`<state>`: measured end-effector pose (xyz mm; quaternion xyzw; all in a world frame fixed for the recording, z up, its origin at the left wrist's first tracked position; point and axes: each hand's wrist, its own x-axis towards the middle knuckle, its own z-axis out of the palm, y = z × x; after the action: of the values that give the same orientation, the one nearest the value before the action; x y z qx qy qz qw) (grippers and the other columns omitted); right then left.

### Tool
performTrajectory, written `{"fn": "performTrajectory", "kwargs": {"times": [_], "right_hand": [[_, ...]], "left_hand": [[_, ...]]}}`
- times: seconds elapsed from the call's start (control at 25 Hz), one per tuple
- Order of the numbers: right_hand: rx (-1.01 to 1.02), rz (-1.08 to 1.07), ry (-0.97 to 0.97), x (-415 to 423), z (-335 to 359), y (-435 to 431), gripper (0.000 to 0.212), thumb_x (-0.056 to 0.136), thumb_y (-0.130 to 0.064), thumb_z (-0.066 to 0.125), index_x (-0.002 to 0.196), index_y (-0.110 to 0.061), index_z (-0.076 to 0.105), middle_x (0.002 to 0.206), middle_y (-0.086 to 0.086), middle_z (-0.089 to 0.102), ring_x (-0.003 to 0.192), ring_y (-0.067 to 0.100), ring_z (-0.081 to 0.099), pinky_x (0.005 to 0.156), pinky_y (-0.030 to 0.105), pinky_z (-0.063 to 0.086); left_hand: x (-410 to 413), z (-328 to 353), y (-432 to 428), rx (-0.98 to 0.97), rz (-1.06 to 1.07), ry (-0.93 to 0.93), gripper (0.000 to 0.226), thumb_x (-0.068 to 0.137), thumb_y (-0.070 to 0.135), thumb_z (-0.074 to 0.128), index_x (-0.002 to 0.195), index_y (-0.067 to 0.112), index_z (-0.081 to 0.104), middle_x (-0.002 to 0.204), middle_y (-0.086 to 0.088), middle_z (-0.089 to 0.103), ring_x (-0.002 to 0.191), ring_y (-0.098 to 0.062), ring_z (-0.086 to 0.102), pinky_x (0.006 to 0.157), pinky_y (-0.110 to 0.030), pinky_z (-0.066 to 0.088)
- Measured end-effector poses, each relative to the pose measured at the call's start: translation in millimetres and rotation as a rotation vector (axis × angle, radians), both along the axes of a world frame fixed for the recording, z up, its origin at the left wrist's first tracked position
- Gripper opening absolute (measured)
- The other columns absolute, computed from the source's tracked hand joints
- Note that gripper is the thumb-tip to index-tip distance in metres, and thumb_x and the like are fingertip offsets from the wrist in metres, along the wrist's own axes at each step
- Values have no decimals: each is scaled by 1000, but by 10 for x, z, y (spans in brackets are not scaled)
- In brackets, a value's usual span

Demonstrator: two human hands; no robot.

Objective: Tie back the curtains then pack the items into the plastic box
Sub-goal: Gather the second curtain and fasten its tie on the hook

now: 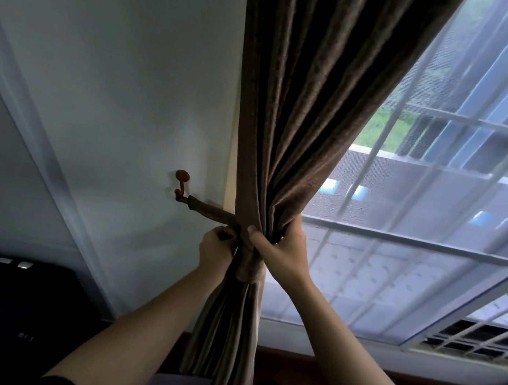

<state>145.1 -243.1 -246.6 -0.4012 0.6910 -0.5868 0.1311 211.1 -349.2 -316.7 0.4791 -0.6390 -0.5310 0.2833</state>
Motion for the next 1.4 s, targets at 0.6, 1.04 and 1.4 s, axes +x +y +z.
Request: {"fn": "performTrajectory", "kwargs": {"times": [0.6, 1.04, 1.4], "right_hand": [[143, 432, -247, -446, -227, 182, 73, 58, -7, 50, 129, -21, 43, 121, -6, 56, 117, 5, 51, 95, 20, 45], [580, 353, 280, -732, -472, -177, 21, 88, -2, 46, 96, -18, 57, 83, -3, 55, 85, 20, 51, 74, 26, 36], [690, 457, 461, -836, -363, -332, 18, 84, -12, 60, 97, 1, 62, 97, 13, 65, 90, 26, 57, 84, 41, 47]], "left_hand": [[-101, 151, 161, 634, -246, 319, 30, 93, 28, 38, 80, 13, 60, 60, -1, 64, 57, -17, 62, 59, -25, 48], [-114, 200, 203, 526, -239, 331, 47, 100, 12, 28, 69, 6, 63, 55, -4, 68, 61, -17, 62, 55, -19, 50], [67, 254, 31, 182, -135, -109, 16, 92, 4, 45, 99, -2, 58, 85, -28, 61, 60, -24, 53, 66, -44, 49]]}}
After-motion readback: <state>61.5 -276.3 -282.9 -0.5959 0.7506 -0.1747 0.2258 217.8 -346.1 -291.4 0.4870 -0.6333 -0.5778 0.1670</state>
